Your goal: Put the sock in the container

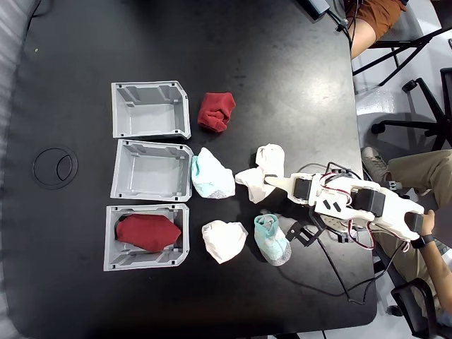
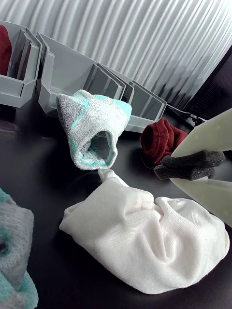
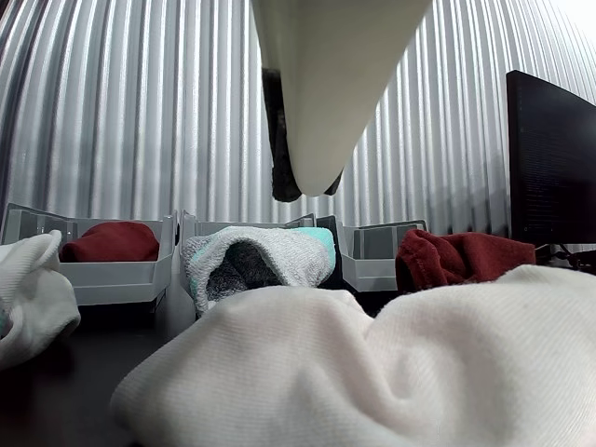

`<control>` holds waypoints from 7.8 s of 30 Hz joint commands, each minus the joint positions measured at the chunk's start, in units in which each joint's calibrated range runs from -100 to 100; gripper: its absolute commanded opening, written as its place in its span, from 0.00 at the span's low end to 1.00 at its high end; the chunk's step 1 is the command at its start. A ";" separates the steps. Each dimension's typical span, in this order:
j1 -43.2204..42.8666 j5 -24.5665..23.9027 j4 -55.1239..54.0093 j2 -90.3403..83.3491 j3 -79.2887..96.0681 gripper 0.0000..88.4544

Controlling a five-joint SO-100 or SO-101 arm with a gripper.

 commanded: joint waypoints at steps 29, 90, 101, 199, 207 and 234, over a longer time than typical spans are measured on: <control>0.03 -0.33 -1.00 -0.25 3.15 0.02; 17.66 -5.77 -0.66 0.33 -15.69 0.01; 17.82 -6.45 -1.00 28.27 -31.84 0.01; 26.01 -10.92 3.69 135.26 -117.05 0.05; 26.40 -10.92 4.21 135.17 -117.95 0.01; 5.70 -10.86 23.76 99.96 -117.14 0.01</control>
